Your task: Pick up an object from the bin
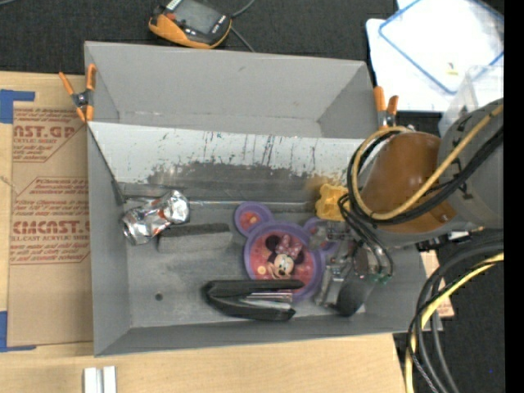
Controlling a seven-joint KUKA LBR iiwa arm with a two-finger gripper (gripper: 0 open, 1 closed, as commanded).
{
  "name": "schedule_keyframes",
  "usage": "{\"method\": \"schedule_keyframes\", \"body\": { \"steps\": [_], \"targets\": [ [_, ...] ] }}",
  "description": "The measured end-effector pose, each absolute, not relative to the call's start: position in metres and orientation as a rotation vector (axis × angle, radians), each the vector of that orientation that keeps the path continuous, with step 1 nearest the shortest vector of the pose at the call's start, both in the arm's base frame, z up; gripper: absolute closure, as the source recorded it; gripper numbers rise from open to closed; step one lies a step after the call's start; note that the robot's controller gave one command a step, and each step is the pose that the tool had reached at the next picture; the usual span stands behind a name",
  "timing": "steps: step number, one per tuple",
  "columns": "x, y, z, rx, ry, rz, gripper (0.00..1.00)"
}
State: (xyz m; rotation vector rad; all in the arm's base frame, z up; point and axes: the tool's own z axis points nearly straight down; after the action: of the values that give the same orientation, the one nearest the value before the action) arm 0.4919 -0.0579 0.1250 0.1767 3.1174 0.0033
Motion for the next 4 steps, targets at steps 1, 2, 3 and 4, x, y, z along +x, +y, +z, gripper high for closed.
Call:
{"method": "schedule_keyframes", "body": {
  "steps": [1, 2, 3, 4],
  "targets": [
    [0.486, -0.055, 0.069, 0.026, 3.126, -0.001, 0.0],
    [0.492, -0.014, 0.069, 0.222, 3.118, 0.002, 1.0],
    [0.492, -0.014, 0.069, 0.222, 3.117, 0.002, 1.0],
    [0.484, -0.003, 0.082, -0.045, 3.125, 0.0, 1.0]
  ]
}}
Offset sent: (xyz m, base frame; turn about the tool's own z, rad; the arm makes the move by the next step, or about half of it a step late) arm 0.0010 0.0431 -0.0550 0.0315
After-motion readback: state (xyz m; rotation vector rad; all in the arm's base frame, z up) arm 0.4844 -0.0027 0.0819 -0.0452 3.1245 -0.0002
